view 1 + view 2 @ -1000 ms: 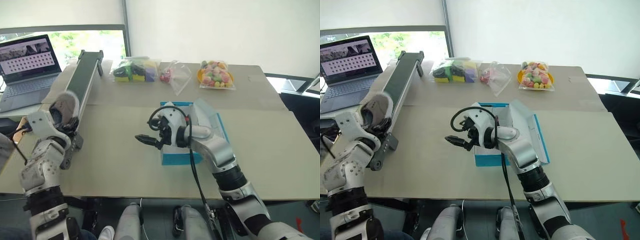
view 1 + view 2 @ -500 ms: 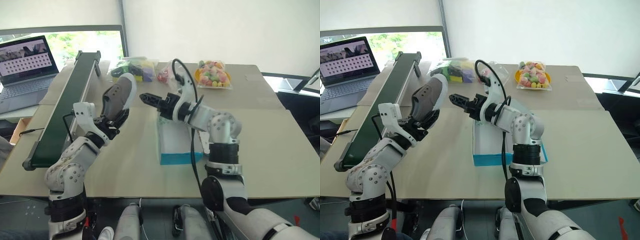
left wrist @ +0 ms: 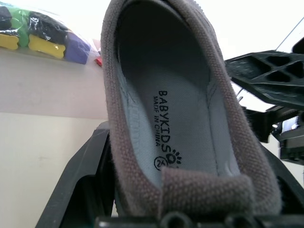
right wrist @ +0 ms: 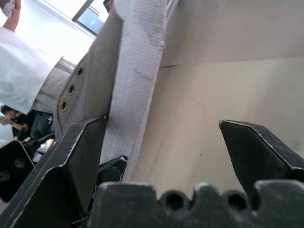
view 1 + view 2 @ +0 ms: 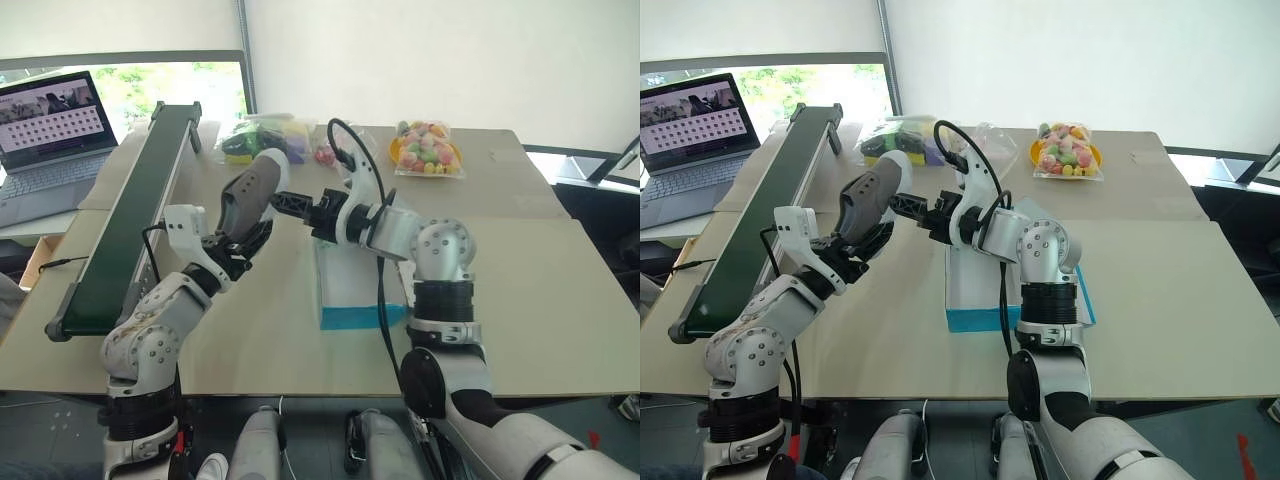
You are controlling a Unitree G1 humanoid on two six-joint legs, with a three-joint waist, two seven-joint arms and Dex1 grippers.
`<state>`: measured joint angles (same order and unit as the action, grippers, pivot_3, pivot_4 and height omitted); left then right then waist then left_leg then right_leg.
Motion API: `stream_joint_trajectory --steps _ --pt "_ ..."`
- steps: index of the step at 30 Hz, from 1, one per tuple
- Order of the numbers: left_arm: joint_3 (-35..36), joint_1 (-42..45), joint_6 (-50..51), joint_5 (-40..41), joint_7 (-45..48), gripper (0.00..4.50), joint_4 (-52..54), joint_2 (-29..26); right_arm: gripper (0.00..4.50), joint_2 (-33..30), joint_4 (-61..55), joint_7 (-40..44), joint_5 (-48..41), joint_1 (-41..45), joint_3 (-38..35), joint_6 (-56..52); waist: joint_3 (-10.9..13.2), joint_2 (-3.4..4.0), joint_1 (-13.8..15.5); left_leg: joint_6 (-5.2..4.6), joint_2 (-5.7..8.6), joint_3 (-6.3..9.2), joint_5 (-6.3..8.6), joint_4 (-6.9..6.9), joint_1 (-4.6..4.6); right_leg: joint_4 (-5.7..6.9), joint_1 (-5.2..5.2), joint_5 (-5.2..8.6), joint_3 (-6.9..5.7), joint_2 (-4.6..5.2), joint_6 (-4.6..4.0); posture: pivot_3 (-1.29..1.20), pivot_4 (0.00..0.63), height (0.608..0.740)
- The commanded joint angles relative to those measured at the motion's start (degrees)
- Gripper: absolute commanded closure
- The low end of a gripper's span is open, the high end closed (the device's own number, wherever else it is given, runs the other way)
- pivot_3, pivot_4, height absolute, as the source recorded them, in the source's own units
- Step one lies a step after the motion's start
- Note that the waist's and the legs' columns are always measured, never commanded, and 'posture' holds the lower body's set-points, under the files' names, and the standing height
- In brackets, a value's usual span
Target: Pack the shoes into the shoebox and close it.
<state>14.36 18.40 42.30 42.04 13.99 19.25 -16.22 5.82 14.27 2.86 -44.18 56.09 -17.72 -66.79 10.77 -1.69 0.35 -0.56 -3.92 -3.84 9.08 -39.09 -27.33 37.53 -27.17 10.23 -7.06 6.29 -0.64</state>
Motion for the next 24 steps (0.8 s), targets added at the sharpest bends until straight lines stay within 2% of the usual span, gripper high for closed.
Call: stream_joint_trajectory --steps 1,8,9,10,12,19,21,24 --pt "-0.5 1.3 -1.5 0.4 0.8 1.90 1.5 0.0 0.00 9.3 3.4 -0.9 -3.6 5.9 -1.3 5.1 0.0 0.02 -0.1 -0.01 0.00 0.00 0.00 0.00 0.00 0.00 0.00 0.00 0.00 0.00 0.00 0.00 0.150 0.681" --pt "-0.8 1.3 -1.6 -0.2 0.7 1.90 1.5 -0.2 0.00 8.5 5.5 -2.1 -6.8 5.7 -0.4 7.3 0.0 0.02 -0.2 -0.11 0.00 0.00 -0.06 0.00 -0.03 -0.04 -0.01 0.00 0.00 0.00 0.00 0.00 0.150 0.681" --pt "-0.7 1.3 -1.6 -0.2 0.6 1.90 1.5 -0.1 0.53 8.5 5.1 -2.3 -7.3 5.5 -0.2 7.3 0.0 0.02 -0.2 -0.11 0.00 0.00 -0.06 0.00 -0.03 -0.05 -0.01 0.00 0.01 0.00 0.01 0.00 0.150 0.681" --pt "-0.7 1.3 -1.7 -0.2 0.6 1.90 1.5 -0.2 0.72 8.6 4.6 -2.5 -7.8 5.4 0.0 7.3 0.0 0.02 -0.2 -0.11 0.00 0.00 -0.06 0.00 -0.03 -0.06 -0.01 0.00 0.01 0.00 0.01 0.00 0.150 0.681" --pt "-0.7 1.3 -1.8 -0.2 0.6 1.90 1.3 0.0 1.37 8.8 3.5 -2.6 -8.6 4.9 0.9 7.4 0.0 0.03 -0.3 -0.11 -0.01 0.00 -0.06 0.01 -0.03 -0.05 -0.01 0.00 0.00 0.00 0.00 0.00 0.150 0.681" --pt "-1.5 1.3 -2.1 -0.7 0.7 1.90 1.3 -0.1 3.83 9.3 2.3 -3.3 -10.6 4.3 2.8 8.0 0.0 0.03 -0.3 0.00 -0.01 0.00 0.00 0.01 -0.03 -0.06 -0.01 0.00 0.00 0.00 0.01 0.00 0.150 0.681" --pt "-1.8 1.3 -2.2 -1.2 1.0 1.90 1.1 -0.5 4.16 9.4 2.1 -3.5 -11.0 4.4 3.2 7.9 0.0 0.03 -0.3 0.00 -0.01 0.00 0.00 0.02 -0.03 -0.06 -0.01 0.00 0.00 0.00 0.01 0.00 0.150 0.681" --pt "-2.9 1.1 -2.3 -3.4 1.3 1.90 0.9 -1.6 4.21 9.3 1.7 -4.0 -11.5 4.4 3.7 8.1 0.0 0.03 -0.3 -0.01 -0.01 0.00 0.00 0.02 -0.03 -0.06 -0.01 0.00 0.00 -0.01 0.00 0.00 0.150 0.681"
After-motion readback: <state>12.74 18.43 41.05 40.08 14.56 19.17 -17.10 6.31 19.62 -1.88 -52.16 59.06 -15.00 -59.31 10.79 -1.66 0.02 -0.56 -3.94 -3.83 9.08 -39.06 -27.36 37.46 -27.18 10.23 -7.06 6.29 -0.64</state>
